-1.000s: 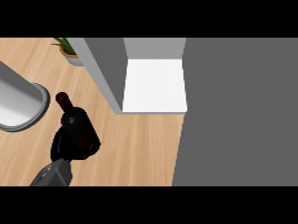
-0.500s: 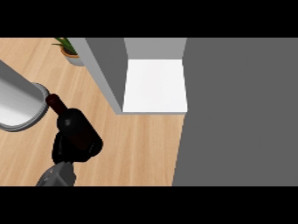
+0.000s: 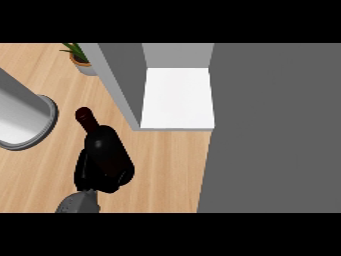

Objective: Pick up the wine, place it into the cabinet and close the cabinet

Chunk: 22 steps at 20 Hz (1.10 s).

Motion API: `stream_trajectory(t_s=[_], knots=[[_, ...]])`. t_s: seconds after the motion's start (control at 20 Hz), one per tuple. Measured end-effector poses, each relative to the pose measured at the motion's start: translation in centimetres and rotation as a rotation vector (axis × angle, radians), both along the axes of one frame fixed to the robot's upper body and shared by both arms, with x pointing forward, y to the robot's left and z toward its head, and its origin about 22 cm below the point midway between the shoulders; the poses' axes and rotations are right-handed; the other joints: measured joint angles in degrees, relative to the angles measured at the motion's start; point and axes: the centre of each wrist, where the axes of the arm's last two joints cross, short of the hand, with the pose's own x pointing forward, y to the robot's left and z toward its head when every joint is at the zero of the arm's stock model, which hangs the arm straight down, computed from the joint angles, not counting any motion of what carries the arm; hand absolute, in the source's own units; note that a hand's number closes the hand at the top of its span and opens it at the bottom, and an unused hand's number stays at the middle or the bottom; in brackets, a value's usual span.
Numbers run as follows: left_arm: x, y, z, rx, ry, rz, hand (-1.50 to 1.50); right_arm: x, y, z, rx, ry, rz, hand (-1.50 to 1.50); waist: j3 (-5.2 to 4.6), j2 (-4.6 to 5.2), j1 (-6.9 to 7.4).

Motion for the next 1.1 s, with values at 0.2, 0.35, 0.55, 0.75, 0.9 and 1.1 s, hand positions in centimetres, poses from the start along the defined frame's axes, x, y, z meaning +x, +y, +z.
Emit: stream_trajectory(t_s=[0.2,0.35,0.55,0.75,0.9,1.1], knots=[[-0.4,-2.9,2.2,-0.004,0.003,-0.022,1.5,0.0,0.1,0.1,-0.001,0.002,0.006,-1.5,-0.02,0.05,-0.09],[-0.8,-4.4,3.8,-0.005,0.016,-0.019,1.5,0.1,-0.2,0.2,-0.004,-0.003,-0.005,-1.5,-0.02,0.1,-0.13],[-0.8,-6.8,4.9,-0.017,0.048,-0.014,1.5,0.2,-0.1,-0.1,-0.006,-0.008,0.002,-1.5,-0.04,0.19,-0.28],[-1.2,-9.1,5.1,-0.026,0.075,0.003,1.5,0.1,-0.2,-0.5,-0.002,0.0,0.01,-1.5,-0.05,0.23,-0.45],[-0.8,-10.0,4.8,-0.031,0.098,0.016,1.5,0.5,-0.3,-0.2,-0.01,0.001,0.016,-1.5,-0.07,0.27,-0.48],[-0.2,-10.1,3.8,-0.03,0.122,0.035,1.5,0.5,-0.2,-0.4,-0.004,0.008,0.022,-1.5,-0.07,0.29,-0.5]])
